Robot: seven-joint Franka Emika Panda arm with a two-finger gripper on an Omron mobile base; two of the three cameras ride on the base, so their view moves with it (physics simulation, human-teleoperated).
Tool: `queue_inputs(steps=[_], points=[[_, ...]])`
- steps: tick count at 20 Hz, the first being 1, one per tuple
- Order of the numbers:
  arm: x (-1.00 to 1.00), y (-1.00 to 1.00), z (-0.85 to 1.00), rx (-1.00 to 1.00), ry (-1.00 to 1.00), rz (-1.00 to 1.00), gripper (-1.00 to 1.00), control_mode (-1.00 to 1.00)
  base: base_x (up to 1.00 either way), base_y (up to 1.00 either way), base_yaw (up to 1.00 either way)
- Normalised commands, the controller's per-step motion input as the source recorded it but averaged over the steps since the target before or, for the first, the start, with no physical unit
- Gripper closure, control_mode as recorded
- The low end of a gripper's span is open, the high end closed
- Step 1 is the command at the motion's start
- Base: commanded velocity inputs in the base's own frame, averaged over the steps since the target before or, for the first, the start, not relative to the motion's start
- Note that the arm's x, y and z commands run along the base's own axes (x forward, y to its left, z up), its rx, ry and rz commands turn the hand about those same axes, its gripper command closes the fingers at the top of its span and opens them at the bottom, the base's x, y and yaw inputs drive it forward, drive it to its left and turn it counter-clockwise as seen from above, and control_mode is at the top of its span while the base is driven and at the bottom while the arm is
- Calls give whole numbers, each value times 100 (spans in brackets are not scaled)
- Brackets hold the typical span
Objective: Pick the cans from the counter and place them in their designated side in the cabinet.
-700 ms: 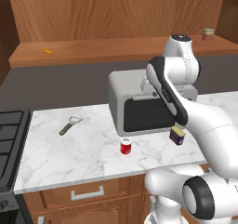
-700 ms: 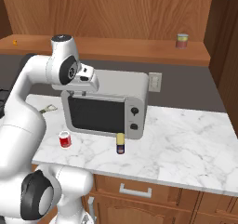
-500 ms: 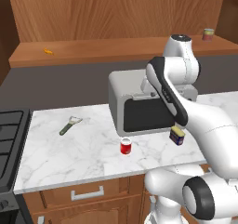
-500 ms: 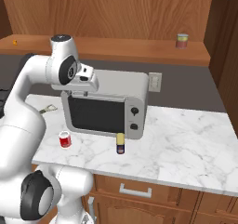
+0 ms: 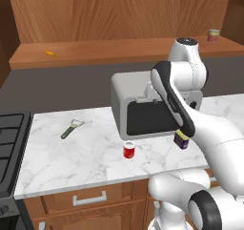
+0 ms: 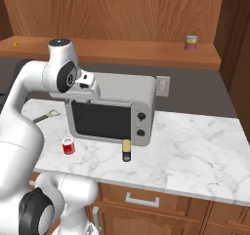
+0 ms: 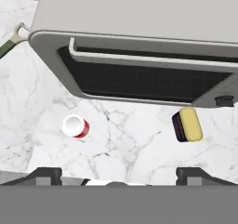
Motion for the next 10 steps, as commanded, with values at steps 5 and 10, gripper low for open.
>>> queue_inputs(steps=[5, 10], points=[[-33, 7, -1, 1, -1, 0, -100, -100, 0, 0, 0], [-27, 11, 0, 1, -1, 0, -100, -100, 0, 0, 0]])
